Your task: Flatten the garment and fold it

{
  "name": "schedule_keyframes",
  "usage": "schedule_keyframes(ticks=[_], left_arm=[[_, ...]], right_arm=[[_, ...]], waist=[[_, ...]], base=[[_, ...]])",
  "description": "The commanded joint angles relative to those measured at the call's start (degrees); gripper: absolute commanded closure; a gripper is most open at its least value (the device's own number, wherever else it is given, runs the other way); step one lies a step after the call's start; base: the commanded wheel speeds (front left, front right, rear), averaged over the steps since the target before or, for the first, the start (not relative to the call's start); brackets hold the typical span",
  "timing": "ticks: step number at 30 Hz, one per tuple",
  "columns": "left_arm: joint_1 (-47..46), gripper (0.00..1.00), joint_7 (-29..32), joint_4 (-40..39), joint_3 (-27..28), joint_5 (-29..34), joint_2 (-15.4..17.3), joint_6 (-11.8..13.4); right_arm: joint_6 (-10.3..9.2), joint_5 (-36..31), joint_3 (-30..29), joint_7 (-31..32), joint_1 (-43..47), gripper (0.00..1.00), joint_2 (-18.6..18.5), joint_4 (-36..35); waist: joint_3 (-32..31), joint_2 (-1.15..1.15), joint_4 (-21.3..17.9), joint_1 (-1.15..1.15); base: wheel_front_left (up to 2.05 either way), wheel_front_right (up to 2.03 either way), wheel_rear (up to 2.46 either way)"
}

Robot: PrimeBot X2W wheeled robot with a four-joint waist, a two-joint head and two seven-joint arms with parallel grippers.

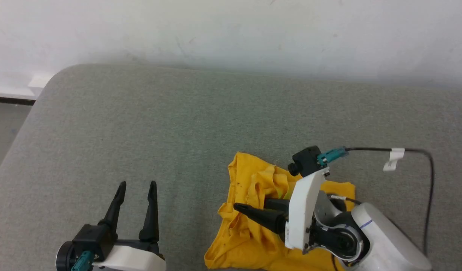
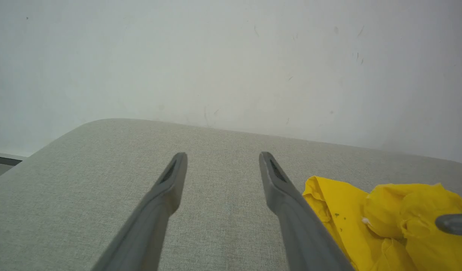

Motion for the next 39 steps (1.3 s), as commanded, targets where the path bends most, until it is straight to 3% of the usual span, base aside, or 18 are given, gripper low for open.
schedule_keyframes(ticks=[1, 6, 10, 13, 16, 22, 27, 33, 39], left_arm=[[-0.38, 0.0, -0.28, 0.19, 0.5, 0.49, -0.19, 0.01], [0.06, 0.0, -0.28, 0.54, 1.51, 0.46, -0.22, -0.03], [0.41, 0.0, -0.28, 0.58, 2.16, 0.42, -0.22, -0.05], [0.59, 0.0, -0.28, 0.58, 2.49, 0.49, -0.23, 0.0], [1.04, 0.0, -0.28, 0.25, 3.0, 0.55, -0.15, 0.13], [2.0, 0.0, -0.28, -0.52, 4.05, 0.99, 0.05, 0.9], [2.55, 0.0, -0.28, -0.38, 4.46, 1.19, 0.22, 1.45], [3.06, 0.0, -0.28, 0.04, 4.57, 1.1, 0.6, 1.61], [3.1, 0.0, -0.28, 0.64, 4.58, 0.65, 0.62, 1.78]], right_arm=[[-0.03, -2.53, 3.35, -1.52, -2.05, 0.0, -3.07, -2.57], [-0.03, -12.91, 14.73, -4.8, -6.14, 0.0, -13.45, -8.74], [-0.03, -16.03, 19.2, -7.09, -7.07, 0.0, -18.7, -12.55], [-0.03, -19.01, 18.5, -10.15, -6.51, 0.0, -22.0, -14.59], [-0.03, -23.9, 12.26, -16.25, -3.82, 0.0, -23.32, -15.51], [-0.03, -34.39, -9.51, -30.84, 7.68, 0.0, -18.34, -16.53], [-0.03, -39.01, -23.77, -37.27, 17.46, 0.0, -11.59, -19.13], [-0.03, -40.41, -32.31, -37.15, 24.56, 0.0, -5.72, -21.79], [-0.03, -38.15, -37.37, -34.8, 27.51, 0.0, -3.46, -20.91]], waist=[[-0.33, 0.0, -0.99, 0.0], [-1.04, 0.0, -3.07, 0.0], [-1.47, 0.0, -4.7, 0.0], [-1.77, 0.0, -5.62, 0.0], [-1.99, 0.0, -6.64, 0.0], [-2.26, 0.0, -8.53, 0.0], [-2.94, 0.0, -9.69, 0.0], [-3.72, 0.0, -10.08, 0.0], [-3.65, 0.0, -9.54, 0.0]], base=[[0.0, 0.0, 0.0], [0.0, 0.0, 0.0], [0.0, 0.0, 0.0], [0.0, 0.0, 0.0], [0.0, 0.0, 0.0], [0.0, 0.0, 0.0], [0.0, 0.0, 0.0], [0.0, 0.0, 0.0], [0.0, 0.0, 0.0]])
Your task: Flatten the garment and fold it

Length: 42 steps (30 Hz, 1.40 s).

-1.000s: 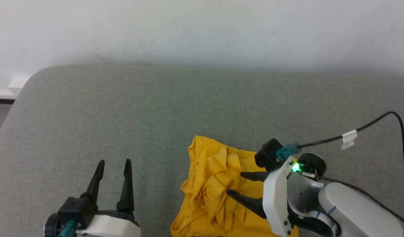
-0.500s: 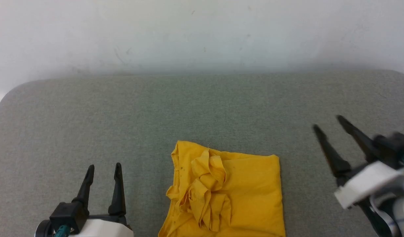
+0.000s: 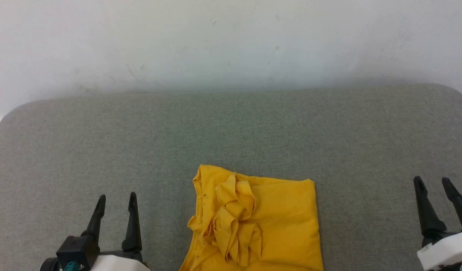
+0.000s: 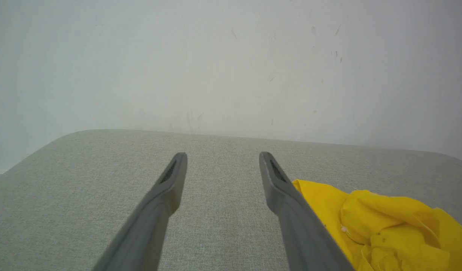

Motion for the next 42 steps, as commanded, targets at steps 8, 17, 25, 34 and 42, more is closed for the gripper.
schedule_keyframes(ticks=[8, 17, 25, 34, 42], left_arm=[[-0.15, 0.0, -0.27, 1.01, -0.07, -0.76, 0.22, 0.2], [-1.42, 0.0, -0.27, 1.35, -0.62, -1.11, -0.27, -0.29], [-2.72, 0.0, -0.27, 1.74, -1.15, -0.84, -0.71, -0.8], [-3.0, 0.0, -0.27, 2.47, -1.29, -0.31, -0.72, -1.29], [-1.56, 0.0, -0.27, 2.04, -0.34, -0.48, -0.8, -1.29]], right_arm=[[-0.04, 17.0, -4.42, 17.24, -1.63, 0.0, -1.1, 6.0], [-0.04, 34.22, -7.39, 49.0, -6.58, 0.0, 2.01, 19.25], [-0.04, 38.49, -4.33, 52.06, -16.16, 0.0, 7.04, 29.44], [-0.04, 35.39, 7.36, 44.04, -19.02, 1.0, 4.61, 29.2], [-0.04, 16.63, 27.54, 34.45, -20.42, 1.0, -14.3, 13.08]], waist=[[0.32, 0.0, 1.56, 0.0], [1.28, 0.0, 4.52, 0.0], [2.26, 0.0, 6.26, 0.0], [1.38, 0.0, 7.35, 0.0], [0.36, 0.0, 4.25, 0.0]], base=[[0.0, 0.0, 0.0], [0.0, 0.0, 0.0], [0.0, 0.0, 0.0], [0.0, 0.0, 0.0], [0.0, 0.0, 0.0]])
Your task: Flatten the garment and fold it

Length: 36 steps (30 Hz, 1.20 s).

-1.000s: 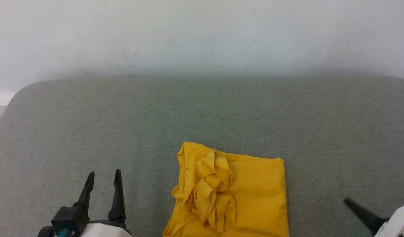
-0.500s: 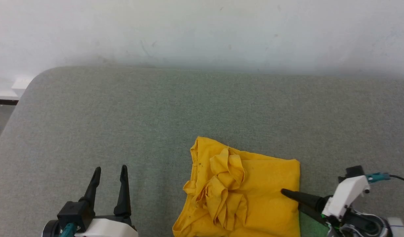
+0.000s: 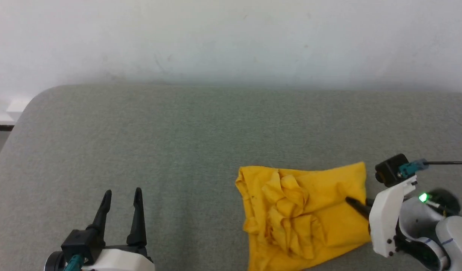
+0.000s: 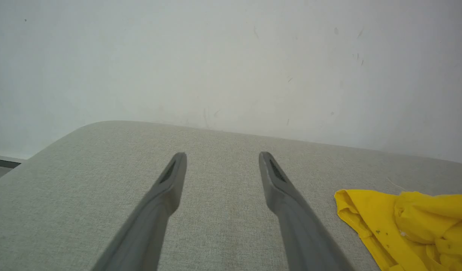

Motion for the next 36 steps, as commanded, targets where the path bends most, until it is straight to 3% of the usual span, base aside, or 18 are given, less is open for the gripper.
schedule_keyframes(ticks=[1, 5, 9, 16, 20, 25, 30, 36], left_arm=[[0.58, 0.0, -0.27, -0.29, 0.28, 0.06, -0.18, -0.25], [0.72, 0.0, -0.27, -0.65, 0.44, -0.05, -0.36, -0.41], [1.25, 0.0, -0.27, -1.23, 0.97, -0.5, -0.7, -0.35], [-0.55, 0.0, -0.27, -3.39, 1.34, -0.08, -1.02, -0.58], [-3.12, 0.0, -0.27, -4.56, 0.88, 0.93, -0.65, -0.94], [-7.68, 0.0, 0.04, -5.5, -0.6, 2.25, 0.56, -1.78], [-12.17, 0.0, 1.17, -6.49, -2.41, 3.4, 1.66, -2.57], [-16.14, 0.0, 1.75, -7.03, -4.29, 4.23, 2.0, -3.06]], right_arm=[[-0.04, -3.34, 2.99, -1.31, -2.0, 1.0, -3.38, -3.21], [-0.04, -9.18, 8.04, -2.14, -3.98, 1.0, -10.45, -10.88], [-0.04, -11.15, 10.47, -0.87, -5.25, 1.0, -15.12, -16.7], [-0.04, -9.71, 9.03, -0.05, -6.95, 1.0, -19.07, -18.01], [-0.04, -8.13, 6.98, -2.32, -7.94, 1.0, -20.29, -13.06], [-0.04, -7.84, 3.67, -9.06, -10.16, 1.0, -22.3, -3.07], [-0.04, -8.54, -0.11, -18.14, -13.35, 1.0, -23.07, 9.43], [-0.04, -12.02, -7.24, -29.87, -18.39, 1.0, -20.58, 24.25]], waist=[[-0.5, 0.0, -1.72, 0.0], [-0.74, 0.0, -4.24, 0.0], [-0.55, 0.0, -8.0, 0.0], [4.19, 0.0, -16.06, 0.0], [8.86, 0.0, -20.14, 0.0], [15.32, 0.0, -22.47, 0.0], [20.77, 0.0, -22.61, 0.0], [24.47, 0.0, -21.38, 0.0]], base=[[0.0, 0.0, 0.0], [0.0, 0.0, 0.0], [0.0, 0.0, 0.0], [0.0, 0.0, 0.0], [0.0, 0.0, 0.0], [0.0, 0.0, 0.0], [0.0, 0.0, 0.0], [0.0, 0.0, 0.0]])
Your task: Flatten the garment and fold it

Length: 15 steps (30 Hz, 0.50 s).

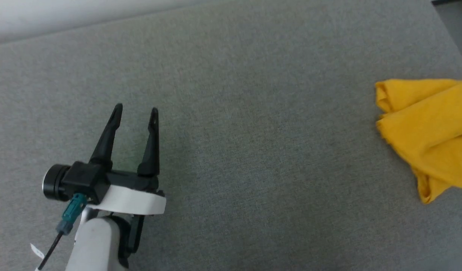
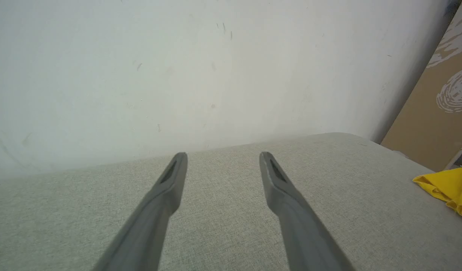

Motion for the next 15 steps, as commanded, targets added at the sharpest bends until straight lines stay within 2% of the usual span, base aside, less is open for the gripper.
schedule_keyframes(ticks=[1, 2, 3, 4, 11, 15], left_arm=[[-1.77, 0.0, 0.09, -0.31, -0.76, 0.79, 0.2, -0.59], [-2.2, 0.0, 0.08, -0.27, -1.09, 0.87, 0.18, -0.66], [-2.56, 0.0, 0.06, -0.16, -1.37, 0.91, 0.15, -0.72], [-2.87, 0.0, 0.04, -0.01, -1.62, 0.91, 0.12, -0.78], [-3.06, 0.0, -0.6, 2.05, -2.64, 0.21, -0.42, -0.89], [-1.59, 0.0, -1.19, 3.61, -2.34, -0.65, -0.87, -0.47]], right_arm=[[-0.11, -1.61, -1.96, -3.31, -2.3, 1.0, 1.6, 4.24], [-0.11, -2.16, -2.67, -4.75, -3.01, 0.66, 2.49, 6.24], [-0.11, -2.79, -2.93, -6.09, -3.56, 0.25, 3.28, 7.98], [-0.11, -3.46, -3.16, -7.89, -4.14, 0.0, 3.98, 9.38], [-0.11, -8.65, -6.79, -17.95, -5.58, 0.0, 6.66, 19.22], [-0.11, -10.09, -9.54, -20.42, -4.33, 0.0, 7.89, 21.62]], waist=[[5.62, 0.0, -0.66, -0.02], [5.83, 0.0, -0.52, -0.02], [5.97, 0.0, -0.39, -0.02], [6.05, 0.0, -0.28, -0.02], [3.76, 0.0, 0.36, -0.02], [0.01, 0.0, 0.91, -0.02]], base=[[0.0, 0.0, 0.0], [0.0, 0.0, 0.0], [0.0, 0.0, 0.0], [0.0, 0.0, 0.0], [0.0, 0.0, 0.0], [0.0, 0.0, 0.0]])
